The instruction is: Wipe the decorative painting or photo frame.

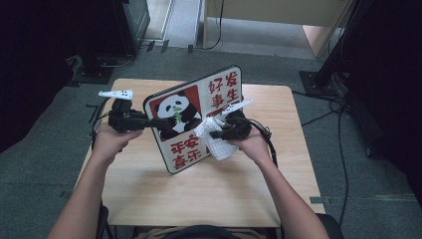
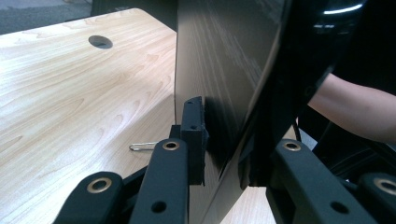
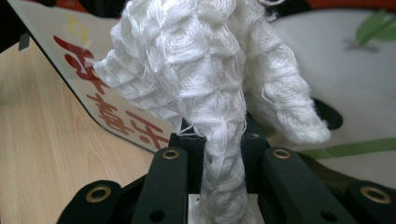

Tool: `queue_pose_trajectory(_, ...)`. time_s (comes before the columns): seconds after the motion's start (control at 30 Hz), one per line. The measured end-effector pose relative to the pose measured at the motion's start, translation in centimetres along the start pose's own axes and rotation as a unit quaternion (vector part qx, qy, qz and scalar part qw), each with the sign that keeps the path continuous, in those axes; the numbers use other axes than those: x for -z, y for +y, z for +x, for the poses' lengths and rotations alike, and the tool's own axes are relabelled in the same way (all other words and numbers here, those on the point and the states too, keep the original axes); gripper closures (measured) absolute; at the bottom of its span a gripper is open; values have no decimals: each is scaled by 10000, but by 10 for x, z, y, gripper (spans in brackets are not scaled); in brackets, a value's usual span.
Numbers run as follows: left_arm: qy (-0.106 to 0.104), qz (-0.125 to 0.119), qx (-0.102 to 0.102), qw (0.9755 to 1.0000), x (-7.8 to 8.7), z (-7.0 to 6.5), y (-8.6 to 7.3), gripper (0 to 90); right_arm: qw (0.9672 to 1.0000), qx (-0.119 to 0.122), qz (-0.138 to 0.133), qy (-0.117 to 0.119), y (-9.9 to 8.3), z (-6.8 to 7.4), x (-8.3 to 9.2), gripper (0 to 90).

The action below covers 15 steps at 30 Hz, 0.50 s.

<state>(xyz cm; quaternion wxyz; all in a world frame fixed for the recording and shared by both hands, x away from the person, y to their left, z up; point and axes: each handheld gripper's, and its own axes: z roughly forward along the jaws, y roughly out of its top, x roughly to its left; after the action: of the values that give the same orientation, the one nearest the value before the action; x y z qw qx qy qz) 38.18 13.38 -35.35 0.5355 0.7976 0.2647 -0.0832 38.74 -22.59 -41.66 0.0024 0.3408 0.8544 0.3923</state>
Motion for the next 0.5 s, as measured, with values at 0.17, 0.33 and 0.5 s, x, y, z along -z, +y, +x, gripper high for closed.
queue_pose_trajectory(0.17,-5,-2,0,10000,0,0,0,749,10000,-10,-12,43,-9,-3,-5,780)
queue_pose_trajectory(0.33,-14,5,7,10000,0,0,0,747,9999,-69,-46,84,-21,-6,-13,779)
queue_pose_trajectory(0.5,-18,11,18,10000,0,0,0,746,9998,-116,87,113,-29,-8,-21,780)
